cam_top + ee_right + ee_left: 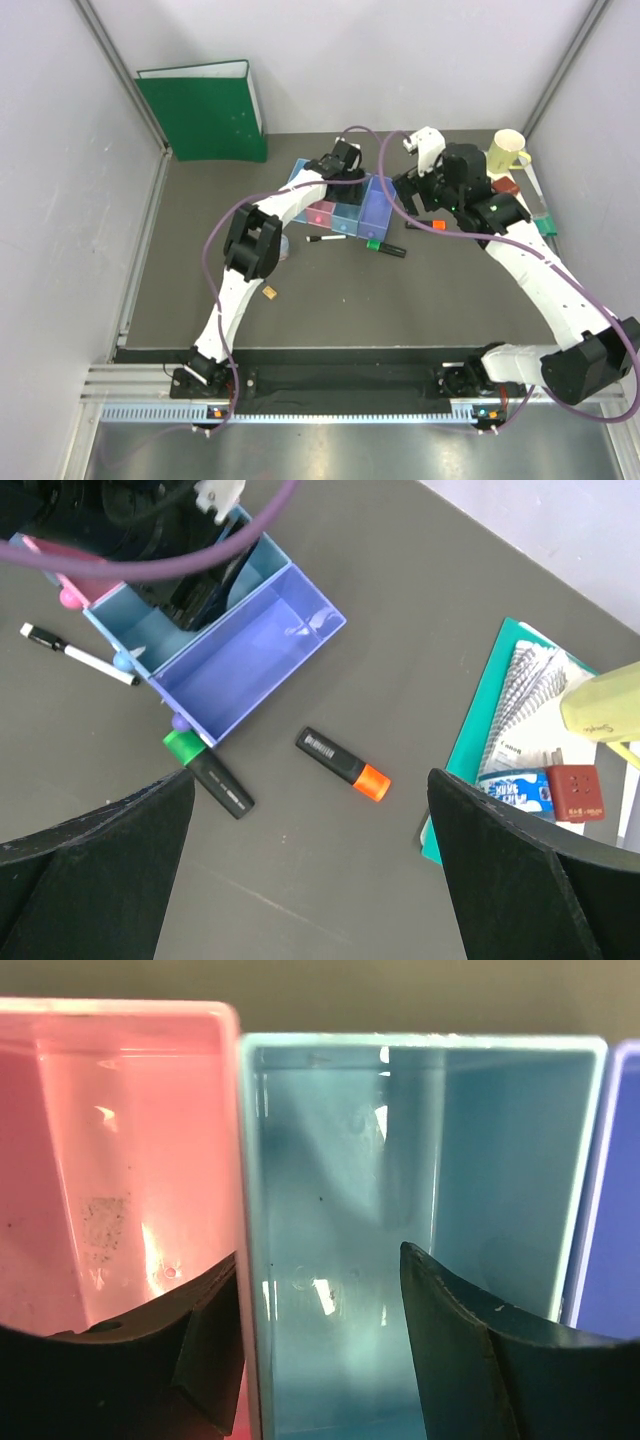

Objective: Sort the stationery into containers
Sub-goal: Move the storage box to the center of the board.

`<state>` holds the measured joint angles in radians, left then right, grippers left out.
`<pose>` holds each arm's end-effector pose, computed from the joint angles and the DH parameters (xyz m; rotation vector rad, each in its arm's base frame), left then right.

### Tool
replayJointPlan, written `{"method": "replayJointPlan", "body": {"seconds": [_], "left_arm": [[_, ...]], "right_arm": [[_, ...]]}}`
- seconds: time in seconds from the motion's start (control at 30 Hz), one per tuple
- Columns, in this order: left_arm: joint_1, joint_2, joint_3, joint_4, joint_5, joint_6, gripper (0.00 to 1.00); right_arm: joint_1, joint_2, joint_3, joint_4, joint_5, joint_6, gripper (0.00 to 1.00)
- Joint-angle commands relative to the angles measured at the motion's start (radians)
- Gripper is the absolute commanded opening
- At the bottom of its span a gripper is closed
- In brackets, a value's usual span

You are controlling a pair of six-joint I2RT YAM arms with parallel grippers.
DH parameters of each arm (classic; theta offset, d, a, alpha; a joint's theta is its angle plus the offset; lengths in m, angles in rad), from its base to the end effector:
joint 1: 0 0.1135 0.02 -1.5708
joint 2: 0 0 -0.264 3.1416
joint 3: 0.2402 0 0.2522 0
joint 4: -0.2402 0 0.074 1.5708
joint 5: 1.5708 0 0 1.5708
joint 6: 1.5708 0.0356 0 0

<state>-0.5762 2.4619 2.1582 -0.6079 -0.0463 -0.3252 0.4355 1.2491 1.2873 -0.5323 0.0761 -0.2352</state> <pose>0.4572 -0.2951 0.1768 0.2945 2.4927 -0.3217 0.2509 0.1137 0.3813 -0.6347 1.9636 0.0450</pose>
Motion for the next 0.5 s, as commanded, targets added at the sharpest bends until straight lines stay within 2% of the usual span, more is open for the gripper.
{"method": "replayJointPlan", "body": {"seconds": [0.0, 0.33, 0.47], "left_arm": [[0.009, 0.049, 0.055, 0.023, 0.037, -0.084, 0.64], [0.035, 0.072, 0.062, 0.008, 0.008, -0.138, 0.64], [0.041, 0.023, 0.046, 0.007, 0.022, -0.077, 0.65]], "right_arm": [[-0.011, -0.031, -0.016, 0.014, -0.019, -0.013, 1.00], [-0.009, -0.004, -0.029, 0.012, -0.035, -0.033, 1.00], [-0.009, 0.027, -0.039, 0.015, -0.053, -0.035, 1.00]]}}
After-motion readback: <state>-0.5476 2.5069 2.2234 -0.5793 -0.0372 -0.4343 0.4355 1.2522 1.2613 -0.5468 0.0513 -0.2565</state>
